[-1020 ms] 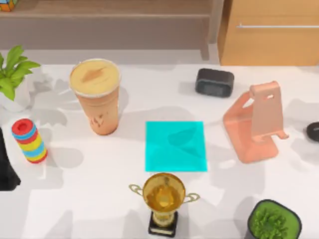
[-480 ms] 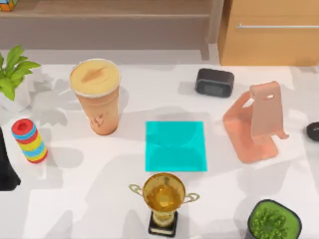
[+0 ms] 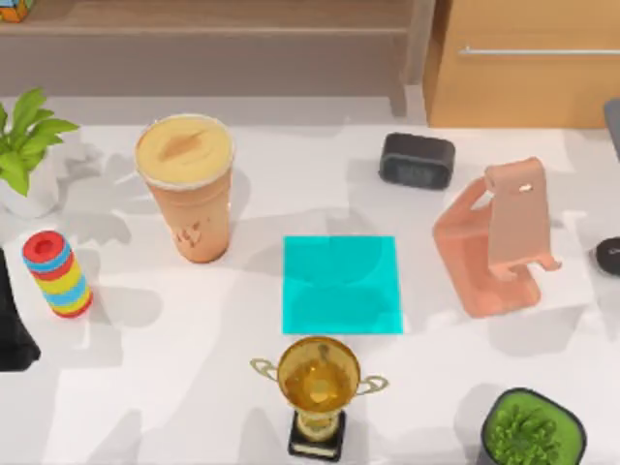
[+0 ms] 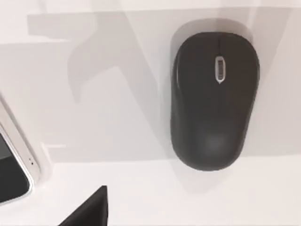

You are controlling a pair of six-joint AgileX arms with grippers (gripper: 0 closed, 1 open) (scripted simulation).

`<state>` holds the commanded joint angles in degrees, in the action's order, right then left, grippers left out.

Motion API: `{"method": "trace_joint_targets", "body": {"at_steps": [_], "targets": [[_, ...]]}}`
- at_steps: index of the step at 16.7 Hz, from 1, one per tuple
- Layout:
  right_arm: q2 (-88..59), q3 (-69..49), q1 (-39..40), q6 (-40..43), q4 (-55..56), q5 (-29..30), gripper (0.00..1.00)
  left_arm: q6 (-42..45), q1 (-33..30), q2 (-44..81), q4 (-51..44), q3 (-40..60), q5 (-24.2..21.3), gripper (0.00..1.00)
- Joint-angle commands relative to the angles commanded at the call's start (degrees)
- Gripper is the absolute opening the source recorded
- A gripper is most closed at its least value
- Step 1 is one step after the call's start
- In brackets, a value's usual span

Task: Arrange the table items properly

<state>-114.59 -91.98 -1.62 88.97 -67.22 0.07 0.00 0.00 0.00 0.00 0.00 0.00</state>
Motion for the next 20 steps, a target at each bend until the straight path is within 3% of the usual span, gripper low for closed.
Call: {"method": "trace_joint_targets", "body": {"at_steps": [5, 12, 17, 20], "targets": [[-0.22, 0.97, 0.11, -0.11, 1.07, 0.01, 1.0, 0.0, 0.0, 0.0, 0.0, 0.0, 0.0, 1.0], [-5.42, 10.75, 0.13, -0.23, 16.58, 0.04, 1.0, 0.0, 0.0, 0.0, 0.0, 0.0, 0.0, 1.0], [-6.2, 12.14, 0.12, -0.21, 18.34, 0.05, 1.0, 0.0, 0.0, 0.0, 0.0, 0.0, 0.0, 1.0], [-6.2, 12.14, 0.12, -0.21, 18.34, 0.05, 0.77, 0.0, 0.0, 0.0, 0.0, 0.0, 0.0, 1.0]]}}
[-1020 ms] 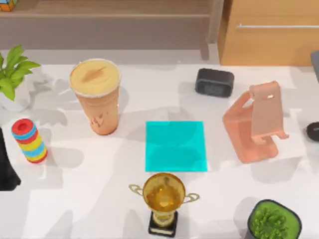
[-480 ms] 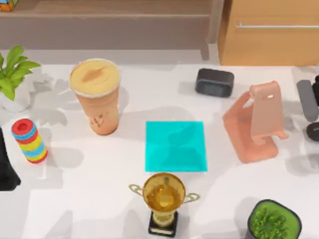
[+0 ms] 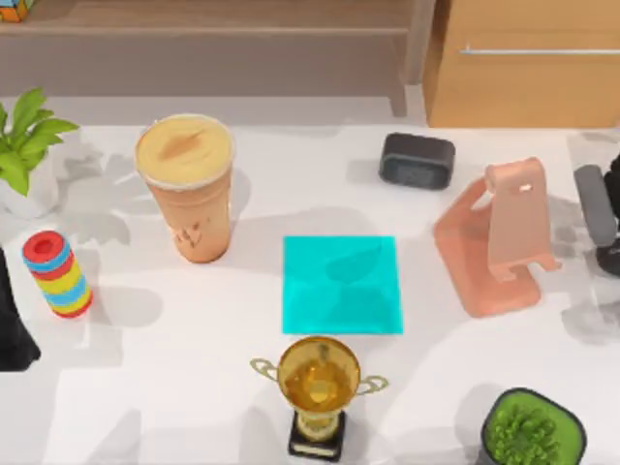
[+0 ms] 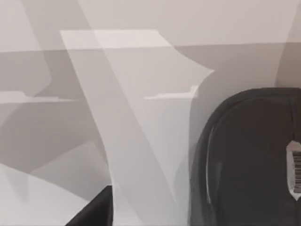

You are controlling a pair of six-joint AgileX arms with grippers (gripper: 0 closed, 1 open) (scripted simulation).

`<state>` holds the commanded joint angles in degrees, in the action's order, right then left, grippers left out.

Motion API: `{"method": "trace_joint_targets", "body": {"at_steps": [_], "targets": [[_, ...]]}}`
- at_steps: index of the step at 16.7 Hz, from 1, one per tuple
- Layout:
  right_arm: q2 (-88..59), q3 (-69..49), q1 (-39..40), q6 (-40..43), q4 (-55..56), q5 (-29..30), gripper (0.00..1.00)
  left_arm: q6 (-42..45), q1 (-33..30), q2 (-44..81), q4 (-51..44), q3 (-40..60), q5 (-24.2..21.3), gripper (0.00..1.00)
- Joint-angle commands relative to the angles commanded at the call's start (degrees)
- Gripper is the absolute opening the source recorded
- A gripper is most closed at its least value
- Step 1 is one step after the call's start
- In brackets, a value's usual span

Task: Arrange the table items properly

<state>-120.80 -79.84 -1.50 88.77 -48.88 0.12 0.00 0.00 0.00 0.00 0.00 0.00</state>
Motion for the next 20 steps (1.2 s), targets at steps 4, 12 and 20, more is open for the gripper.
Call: {"method": "trace_joint_targets", "body": {"at_steps": [4, 12, 20], "targets": [[0.0, 0.0, 0.0, 0.0, 0.0, 0.0, 0.47, 0.0, 0.0, 0.0, 0.0, 0.0, 0.0, 1.0], [0.0, 0.0, 0.0, 0.0, 0.0, 0.0, 0.0, 0.0, 0.0, 0.0, 0.0, 0.0, 0.0, 1.0], [0.48, -0.06, 0.0, -0.29, -0.69, 0.09, 0.0, 0.0, 0.0, 0.0, 0.0, 0.0, 0.0, 1.0]]}}
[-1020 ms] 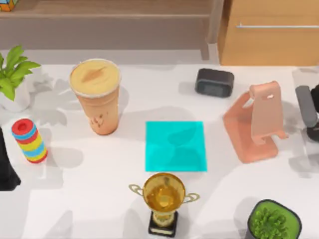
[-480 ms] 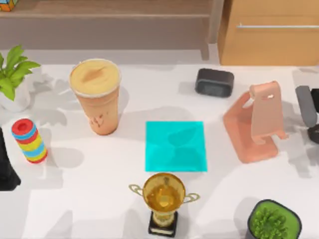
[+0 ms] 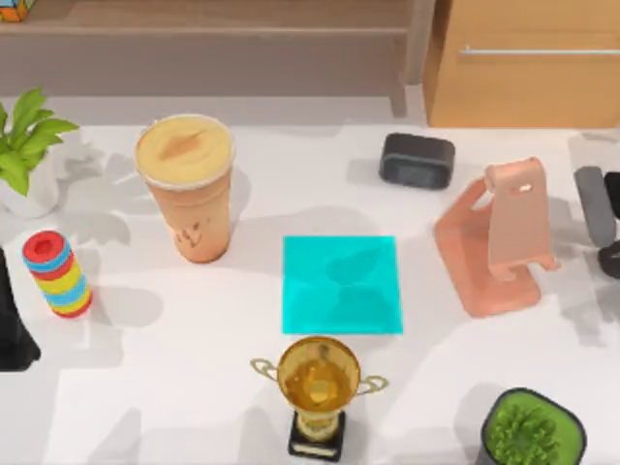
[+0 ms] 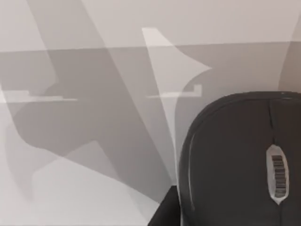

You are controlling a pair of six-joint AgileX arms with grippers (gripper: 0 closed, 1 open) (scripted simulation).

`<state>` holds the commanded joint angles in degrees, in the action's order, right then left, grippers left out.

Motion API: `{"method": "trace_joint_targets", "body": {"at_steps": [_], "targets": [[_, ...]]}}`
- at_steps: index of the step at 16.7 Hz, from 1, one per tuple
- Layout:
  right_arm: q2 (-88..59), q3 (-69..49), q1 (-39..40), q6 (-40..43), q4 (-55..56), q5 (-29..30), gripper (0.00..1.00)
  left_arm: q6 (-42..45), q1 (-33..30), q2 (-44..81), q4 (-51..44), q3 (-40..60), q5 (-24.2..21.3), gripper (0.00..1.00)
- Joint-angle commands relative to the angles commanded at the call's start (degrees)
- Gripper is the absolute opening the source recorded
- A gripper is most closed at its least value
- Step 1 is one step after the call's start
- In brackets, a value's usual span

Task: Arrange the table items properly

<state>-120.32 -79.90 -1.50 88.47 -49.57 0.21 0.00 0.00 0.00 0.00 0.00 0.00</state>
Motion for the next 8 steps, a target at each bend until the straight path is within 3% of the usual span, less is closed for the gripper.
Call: {"method": "trace_joint_targets", "body": {"at_steps": [8], "targets": [[4.94, -11.83, -0.15, 0.29, -17.73, -0.05, 0.0, 0.0, 0.0, 0.0, 0.0, 0.0, 0.0, 1.0]]}}
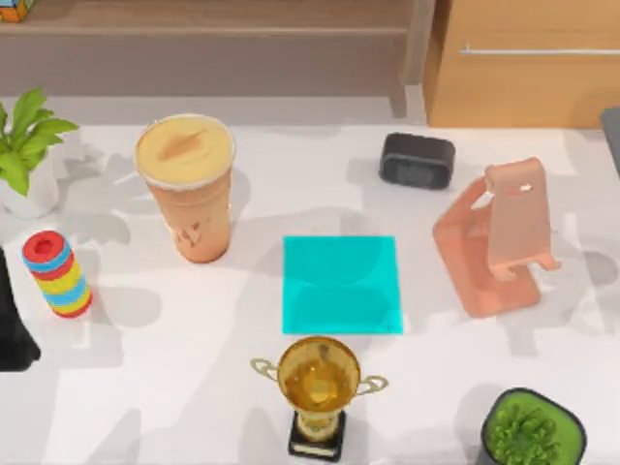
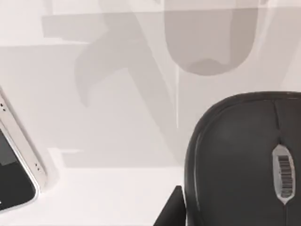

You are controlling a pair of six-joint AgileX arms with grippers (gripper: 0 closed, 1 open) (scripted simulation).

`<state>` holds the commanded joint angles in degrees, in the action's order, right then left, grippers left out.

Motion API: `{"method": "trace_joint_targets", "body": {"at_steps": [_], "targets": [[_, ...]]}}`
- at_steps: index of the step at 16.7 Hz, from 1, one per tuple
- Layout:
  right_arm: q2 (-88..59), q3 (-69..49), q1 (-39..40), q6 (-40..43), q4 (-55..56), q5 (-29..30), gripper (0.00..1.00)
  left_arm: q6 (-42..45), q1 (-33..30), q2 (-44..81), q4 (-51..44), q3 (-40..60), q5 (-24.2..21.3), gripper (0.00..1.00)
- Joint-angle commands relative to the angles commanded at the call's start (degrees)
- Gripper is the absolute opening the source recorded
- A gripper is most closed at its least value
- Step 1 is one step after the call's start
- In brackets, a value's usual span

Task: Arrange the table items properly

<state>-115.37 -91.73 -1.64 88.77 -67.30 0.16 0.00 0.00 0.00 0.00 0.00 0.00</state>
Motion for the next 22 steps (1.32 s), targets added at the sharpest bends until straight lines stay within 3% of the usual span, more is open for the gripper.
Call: {"method": "trace_joint_targets", "body": {"at_steps": [8, 12, 16, 22], "targets": [[1.39, -2.57, 0.41, -0.73, -2.53, 0.12, 0.0, 0.0, 0.0, 0.0, 0.0, 0.0, 0.0, 1.0], [3.36, -7.81, 4.92, -9.0, -2.58, 1.38, 0.0, 0.0, 0.0, 0.0, 0.0, 0.0, 0.0, 1.0], [4.0, -15.33, 12.98, -26.82, -3.59, 2.87, 0.0, 0.0, 0.0, 0.0, 0.0, 0.0, 0.0, 1.0], [-0.52, -23.97, 26.88, -67.53, -5.81, 2.72, 0.0, 0.0, 0.0, 0.0, 0.0, 0.0, 0.0, 1.0]]}}
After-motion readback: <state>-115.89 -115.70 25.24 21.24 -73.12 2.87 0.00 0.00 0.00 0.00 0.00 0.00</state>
